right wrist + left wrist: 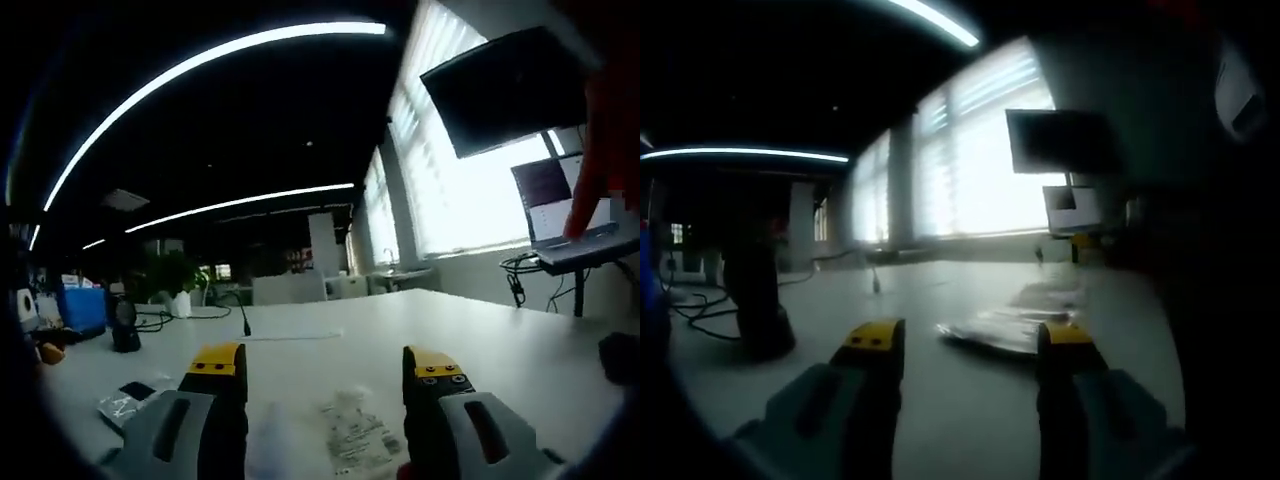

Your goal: Clip sheet goods on table flip sheet goods clip sheet goods scan sheet goods put sheet goods back to table

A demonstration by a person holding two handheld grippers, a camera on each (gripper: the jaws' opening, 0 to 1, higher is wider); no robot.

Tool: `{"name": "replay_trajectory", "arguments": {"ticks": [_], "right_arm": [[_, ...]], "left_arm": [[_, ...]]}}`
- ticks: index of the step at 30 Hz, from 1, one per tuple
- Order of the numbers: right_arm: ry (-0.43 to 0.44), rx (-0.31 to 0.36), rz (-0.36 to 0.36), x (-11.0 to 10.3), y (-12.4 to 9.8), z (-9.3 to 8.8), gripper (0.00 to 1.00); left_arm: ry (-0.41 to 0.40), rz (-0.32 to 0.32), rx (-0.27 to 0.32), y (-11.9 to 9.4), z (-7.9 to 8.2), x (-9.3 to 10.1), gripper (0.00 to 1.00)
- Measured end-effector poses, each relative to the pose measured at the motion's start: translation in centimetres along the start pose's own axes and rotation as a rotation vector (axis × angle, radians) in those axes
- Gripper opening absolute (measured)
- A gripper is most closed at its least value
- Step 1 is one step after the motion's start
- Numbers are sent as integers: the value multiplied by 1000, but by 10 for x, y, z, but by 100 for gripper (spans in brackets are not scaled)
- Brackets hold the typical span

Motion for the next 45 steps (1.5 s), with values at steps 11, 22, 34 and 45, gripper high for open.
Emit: {"name": "replay_trajectory", "arguments": {"ticks": [11, 22, 34, 45], "right_arm": [[-177, -45, 136, -32, 1, -22, 56], [-88, -231, 261, -2, 16, -34, 50], [12, -414, 395, 29, 49, -35, 44], [342, -658, 456, 51, 58, -71, 40]], "left_arm": [[0, 12, -3, 0, 0, -1, 46], [-11, 7, -7, 0, -1, -2, 45], [-13, -1, -2, 1, -1, 0, 45], [-16, -3, 6, 0, 1, 0, 45]]}}
Point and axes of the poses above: the point that each gripper's makers call its tool centre point, and the gripper's own axes: y roughly forward along the fingers, x roughly to its right, z roughly out of its top, the point moved 2 cm from there along -y, roughly backward along the fingers, and after that the axes turned 7 degrees about x, right-handed, at the moved point
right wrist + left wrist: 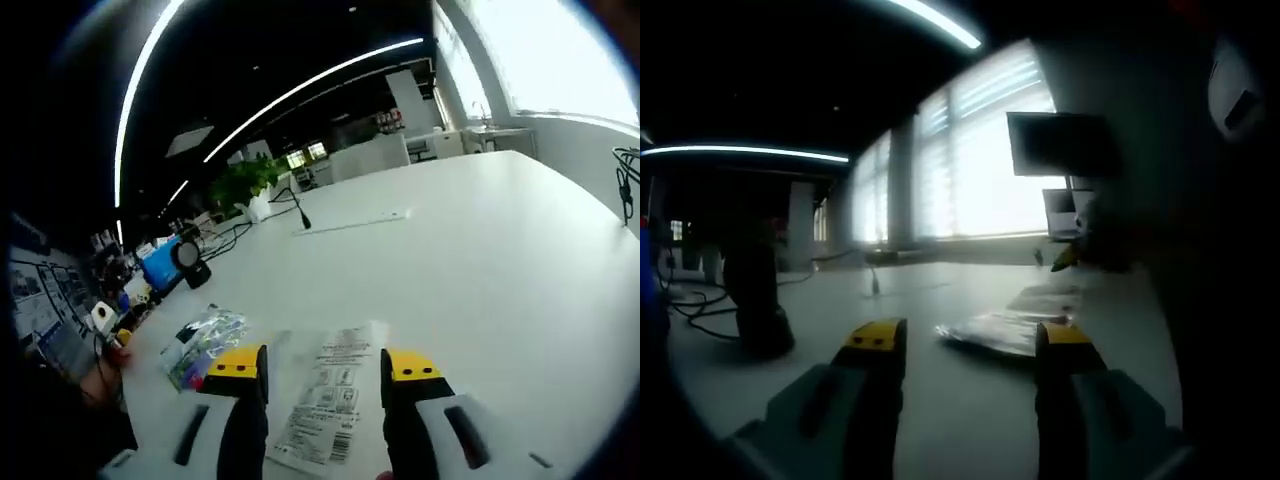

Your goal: Clip sheet goods on table flip sheet goods clip sheet goods scan sheet goods put sheet goods back to table

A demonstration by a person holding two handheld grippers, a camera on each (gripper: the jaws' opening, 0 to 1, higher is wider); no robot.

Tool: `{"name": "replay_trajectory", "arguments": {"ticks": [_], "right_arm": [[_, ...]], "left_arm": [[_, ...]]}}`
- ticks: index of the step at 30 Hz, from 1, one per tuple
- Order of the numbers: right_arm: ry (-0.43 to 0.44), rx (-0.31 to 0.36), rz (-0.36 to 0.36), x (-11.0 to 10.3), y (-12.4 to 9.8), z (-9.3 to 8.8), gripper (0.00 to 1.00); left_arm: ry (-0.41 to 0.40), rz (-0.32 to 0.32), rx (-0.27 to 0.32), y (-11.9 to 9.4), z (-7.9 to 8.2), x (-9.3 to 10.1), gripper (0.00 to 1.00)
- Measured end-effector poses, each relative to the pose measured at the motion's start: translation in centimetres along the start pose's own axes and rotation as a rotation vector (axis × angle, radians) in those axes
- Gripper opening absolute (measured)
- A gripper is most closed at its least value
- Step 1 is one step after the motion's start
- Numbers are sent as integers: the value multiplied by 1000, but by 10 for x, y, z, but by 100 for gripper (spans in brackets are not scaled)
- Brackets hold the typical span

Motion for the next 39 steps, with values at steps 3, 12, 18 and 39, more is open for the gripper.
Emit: {"name": "replay_trajectory", "arguments": {"ticks": [3, 12, 18, 39], "right_arm": [[73, -27, -9, 3, 1, -6, 36], [174, -88, 13, 5, 5, -23, 34], [251, -110, 65, -10, 5, -35, 34], [343, -201, 136, -45, 7, -61, 14]], "left_arm": [[-6, -3, -2, 0, -1, 0, 45], [-6, -7, -7, 0, -2, 1, 45], [-7, -7, -8, 0, -2, 0, 45], [-9, -12, -16, 1, -3, 3, 45]]}}
Point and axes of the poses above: the point that each gripper's makers call its tool centre point, and the gripper's own axes: y roughly forward along the fingers, x roughly to its right, z roughly out of its top, the point moved 2 cm from there along -y, roughly backward along the fingers, and after that the axes turned 7 degrees about x, right-handed, at the moved point
